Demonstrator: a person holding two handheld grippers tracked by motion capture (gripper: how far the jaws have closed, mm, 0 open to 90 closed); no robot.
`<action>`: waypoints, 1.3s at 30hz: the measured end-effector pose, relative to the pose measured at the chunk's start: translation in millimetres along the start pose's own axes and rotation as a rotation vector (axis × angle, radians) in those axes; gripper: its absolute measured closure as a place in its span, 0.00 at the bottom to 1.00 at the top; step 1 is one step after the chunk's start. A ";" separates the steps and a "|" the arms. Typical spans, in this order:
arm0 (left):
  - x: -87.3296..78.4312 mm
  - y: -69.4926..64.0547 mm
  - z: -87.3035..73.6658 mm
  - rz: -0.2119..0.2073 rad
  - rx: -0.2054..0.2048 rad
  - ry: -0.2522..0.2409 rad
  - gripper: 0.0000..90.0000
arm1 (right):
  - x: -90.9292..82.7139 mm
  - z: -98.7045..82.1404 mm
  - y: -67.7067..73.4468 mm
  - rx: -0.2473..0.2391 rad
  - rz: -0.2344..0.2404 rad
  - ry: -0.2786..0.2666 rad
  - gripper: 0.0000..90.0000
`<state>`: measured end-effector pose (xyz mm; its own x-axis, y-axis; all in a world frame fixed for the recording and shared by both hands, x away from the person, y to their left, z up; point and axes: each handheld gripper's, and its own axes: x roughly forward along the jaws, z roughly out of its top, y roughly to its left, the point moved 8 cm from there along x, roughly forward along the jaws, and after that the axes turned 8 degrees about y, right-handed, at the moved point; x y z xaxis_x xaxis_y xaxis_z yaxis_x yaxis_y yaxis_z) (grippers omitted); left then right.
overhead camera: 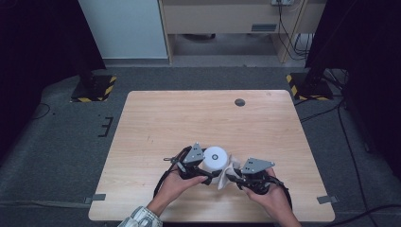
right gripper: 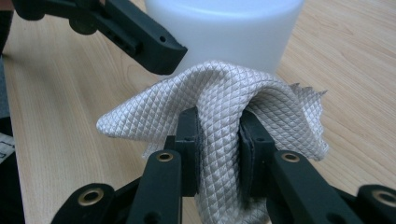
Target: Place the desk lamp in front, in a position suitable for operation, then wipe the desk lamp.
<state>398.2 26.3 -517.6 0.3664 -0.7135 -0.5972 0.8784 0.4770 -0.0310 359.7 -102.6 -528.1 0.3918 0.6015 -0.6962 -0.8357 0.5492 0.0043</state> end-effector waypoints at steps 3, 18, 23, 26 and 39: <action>0.2 -0.4 -0.2 0.000 0.002 0.001 0.09 | -0.2 -0.1 -0.5 0.004 0.003 -0.001 0.81; -0.6 -0.2 -0.1 0.001 -0.003 0.001 0.09 | 15.0 -12.8 6.3 -0.004 0.012 0.107 0.81; -0.6 -0.1 -0.2 -0.002 -0.004 0.001 0.09 | -11.3 9.8 -1.9 0.019 -0.008 -0.064 0.81; -0.4 -0.4 -0.2 -0.003 -0.002 0.001 0.09 | -13.1 9.1 -15.6 0.064 -0.035 -0.078 0.81; -0.6 0.2 -0.5 -0.002 -0.007 0.001 0.09 | 0.5 1.5 5.3 0.000 0.016 -0.001 0.81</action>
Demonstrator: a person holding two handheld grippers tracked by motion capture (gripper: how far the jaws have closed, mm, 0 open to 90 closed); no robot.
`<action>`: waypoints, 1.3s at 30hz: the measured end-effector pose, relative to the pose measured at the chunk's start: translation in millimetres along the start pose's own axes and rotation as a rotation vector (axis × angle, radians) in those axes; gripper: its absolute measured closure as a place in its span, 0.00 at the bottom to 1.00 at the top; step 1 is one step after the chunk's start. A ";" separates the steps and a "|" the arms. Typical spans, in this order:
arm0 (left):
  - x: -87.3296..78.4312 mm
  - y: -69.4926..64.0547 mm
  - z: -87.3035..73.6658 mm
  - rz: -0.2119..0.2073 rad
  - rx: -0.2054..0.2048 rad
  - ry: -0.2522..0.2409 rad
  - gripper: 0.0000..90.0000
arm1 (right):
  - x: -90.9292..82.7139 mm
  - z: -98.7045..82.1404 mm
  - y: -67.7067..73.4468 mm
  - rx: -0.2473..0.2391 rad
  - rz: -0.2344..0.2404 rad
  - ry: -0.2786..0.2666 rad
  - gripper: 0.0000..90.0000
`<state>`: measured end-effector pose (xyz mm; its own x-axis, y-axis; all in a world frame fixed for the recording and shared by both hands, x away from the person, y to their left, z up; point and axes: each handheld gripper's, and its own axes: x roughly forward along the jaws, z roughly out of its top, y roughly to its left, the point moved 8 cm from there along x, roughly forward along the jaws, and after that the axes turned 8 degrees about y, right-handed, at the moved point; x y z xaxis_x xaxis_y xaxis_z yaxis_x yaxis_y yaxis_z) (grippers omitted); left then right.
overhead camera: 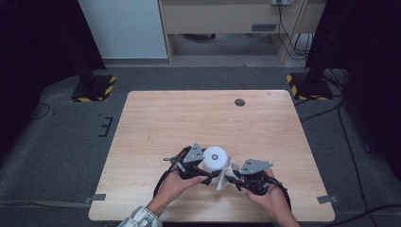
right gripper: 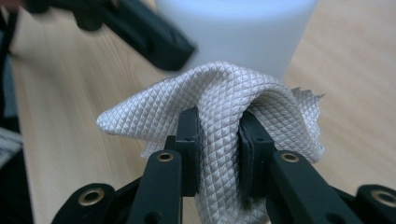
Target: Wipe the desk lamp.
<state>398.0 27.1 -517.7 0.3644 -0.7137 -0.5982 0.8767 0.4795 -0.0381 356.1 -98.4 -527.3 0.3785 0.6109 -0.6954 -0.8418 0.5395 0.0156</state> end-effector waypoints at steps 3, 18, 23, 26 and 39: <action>0.1 -0.4 0.1 -0.001 0.001 -0.001 0.09 | -14.6 11.4 1.9 0.008 -0.003 -0.081 0.81; -15.4 -0.4 13.1 -0.001 -0.038 -0.059 0.09 | -20.9 14.1 2.9 0.000 -0.012 -0.110 0.81; -29.3 9.0 28.8 0.017 -0.032 -0.107 0.19 | -19.6 13.6 5.0 -0.009 -0.004 -0.102 0.81; -27.7 15.4 29.4 0.014 -0.043 -0.100 0.24 | -18.6 14.9 6.7 -0.015 -0.006 -0.103 0.81; -20.9 12.1 23.8 -0.044 -0.108 -0.081 0.29 | -3.3 19.9 26.1 -0.072 0.047 -0.093 0.81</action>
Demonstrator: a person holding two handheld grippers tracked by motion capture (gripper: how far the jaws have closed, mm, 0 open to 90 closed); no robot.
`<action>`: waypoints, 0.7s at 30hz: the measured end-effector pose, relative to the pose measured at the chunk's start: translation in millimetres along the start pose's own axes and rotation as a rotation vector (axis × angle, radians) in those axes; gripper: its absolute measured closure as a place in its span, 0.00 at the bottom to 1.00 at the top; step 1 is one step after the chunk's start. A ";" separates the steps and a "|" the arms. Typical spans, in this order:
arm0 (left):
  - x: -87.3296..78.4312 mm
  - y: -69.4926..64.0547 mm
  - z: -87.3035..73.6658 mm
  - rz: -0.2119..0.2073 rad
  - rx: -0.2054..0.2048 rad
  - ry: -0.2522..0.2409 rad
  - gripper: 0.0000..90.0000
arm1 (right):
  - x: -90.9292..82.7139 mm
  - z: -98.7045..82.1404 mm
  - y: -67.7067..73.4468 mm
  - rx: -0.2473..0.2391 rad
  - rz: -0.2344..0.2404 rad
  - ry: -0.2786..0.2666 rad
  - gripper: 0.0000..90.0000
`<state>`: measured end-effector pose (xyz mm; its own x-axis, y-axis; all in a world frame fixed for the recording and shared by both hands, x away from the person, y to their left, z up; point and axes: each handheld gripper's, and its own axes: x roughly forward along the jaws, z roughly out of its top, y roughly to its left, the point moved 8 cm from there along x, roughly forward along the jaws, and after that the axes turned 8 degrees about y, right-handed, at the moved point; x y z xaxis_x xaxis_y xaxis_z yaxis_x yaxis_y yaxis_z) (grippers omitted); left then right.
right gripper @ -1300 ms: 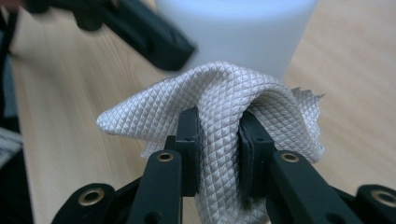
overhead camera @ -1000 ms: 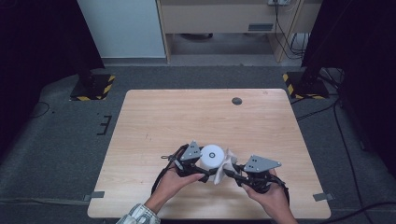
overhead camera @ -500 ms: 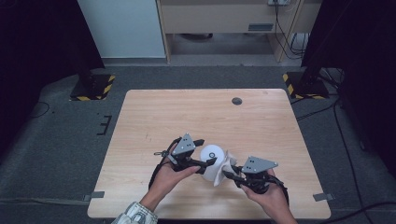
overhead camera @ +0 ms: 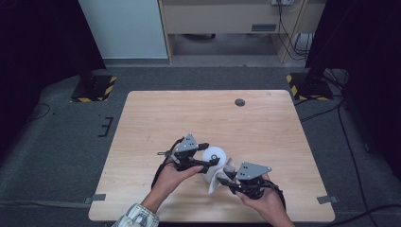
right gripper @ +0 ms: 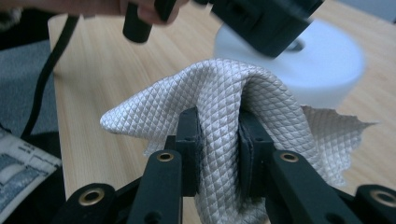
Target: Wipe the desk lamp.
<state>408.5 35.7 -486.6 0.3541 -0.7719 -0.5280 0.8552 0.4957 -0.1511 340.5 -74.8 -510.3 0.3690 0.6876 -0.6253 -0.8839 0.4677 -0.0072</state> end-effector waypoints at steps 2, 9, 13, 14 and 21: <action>-0.1 0.1 -0.1 0.000 0.002 0.003 0.29 | 7.1 -4.2 2.3 -0.006 0.005 0.029 0.81; -0.1 0.8 -0.3 0.005 -0.003 -0.002 0.29 | 29.7 -18.8 7.3 -0.025 0.014 0.127 0.82; -0.4 0.4 -0.3 0.010 -0.001 0.001 0.29 | 26.6 -14.1 8.5 -0.026 0.009 0.101 0.82; -0.4 0.4 -0.2 0.009 -0.002 0.001 0.29 | 18.1 -6.0 8.7 -0.022 0.008 0.047 0.82; 0.1 0.9 -0.1 0.003 -0.003 0.001 0.29 | 12.1 3.5 10.1 -0.024 0.011 -0.015 0.82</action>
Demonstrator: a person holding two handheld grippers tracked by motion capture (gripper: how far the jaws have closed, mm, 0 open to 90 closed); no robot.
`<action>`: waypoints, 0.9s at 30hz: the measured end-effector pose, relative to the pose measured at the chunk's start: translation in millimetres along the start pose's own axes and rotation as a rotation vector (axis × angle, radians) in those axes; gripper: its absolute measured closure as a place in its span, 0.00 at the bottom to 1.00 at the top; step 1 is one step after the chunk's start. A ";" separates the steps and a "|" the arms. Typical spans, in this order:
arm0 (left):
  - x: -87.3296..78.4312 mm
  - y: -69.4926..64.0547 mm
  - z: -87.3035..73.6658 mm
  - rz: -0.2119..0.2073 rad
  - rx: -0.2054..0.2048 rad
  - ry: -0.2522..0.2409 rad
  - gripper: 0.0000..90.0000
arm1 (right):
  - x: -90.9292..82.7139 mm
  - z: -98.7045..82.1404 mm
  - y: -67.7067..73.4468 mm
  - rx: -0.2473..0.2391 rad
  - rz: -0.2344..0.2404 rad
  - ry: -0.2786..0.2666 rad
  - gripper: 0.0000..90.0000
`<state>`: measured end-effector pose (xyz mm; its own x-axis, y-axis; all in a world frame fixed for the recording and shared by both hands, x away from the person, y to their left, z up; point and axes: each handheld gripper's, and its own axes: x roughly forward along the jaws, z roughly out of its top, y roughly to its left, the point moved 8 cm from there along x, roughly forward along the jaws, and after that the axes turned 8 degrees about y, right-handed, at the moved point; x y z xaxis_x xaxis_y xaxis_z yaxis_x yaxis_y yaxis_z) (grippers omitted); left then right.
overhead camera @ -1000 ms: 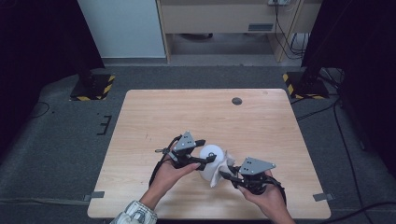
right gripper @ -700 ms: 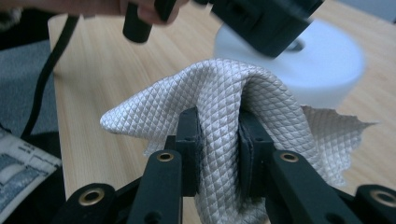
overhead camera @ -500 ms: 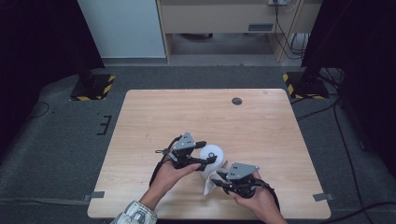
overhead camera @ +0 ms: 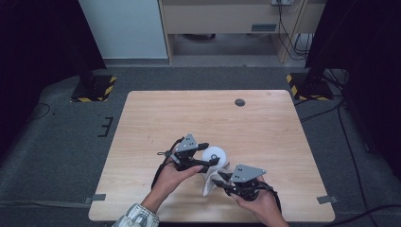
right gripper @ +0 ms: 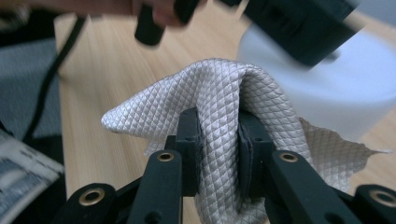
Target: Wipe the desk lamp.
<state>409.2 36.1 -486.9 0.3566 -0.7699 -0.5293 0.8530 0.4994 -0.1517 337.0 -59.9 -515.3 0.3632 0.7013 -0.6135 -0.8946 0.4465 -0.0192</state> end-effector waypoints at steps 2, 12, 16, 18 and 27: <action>0.0 0.1 0.1 0.000 0.001 0.001 0.29 | 9.2 -6.6 1.8 -0.015 -0.005 0.048 0.82; -0.4 1.8 0.2 0.008 -0.006 0.002 0.29 | 26.0 -31.8 -4.4 0.016 -0.035 0.199 0.82; -0.8 2.1 0.1 0.009 -0.006 0.004 0.29 | 21.1 -33.9 -9.4 0.032 -0.053 0.208 0.82; -0.9 2.2 0.1 0.008 -0.006 0.005 0.29 | 14.7 -32.6 -13.8 0.045 -0.067 0.193 0.82; -0.5 2.1 0.0 0.004 -0.011 0.003 0.29 | -28.1 -5.1 -31.4 0.100 -0.118 -0.044 0.82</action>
<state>410.9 37.5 -487.0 0.3587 -0.7665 -0.5327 0.8473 0.5068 -0.1588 353.6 -96.5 -501.5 0.4769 0.6633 -0.5767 -0.8155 0.5786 -0.0090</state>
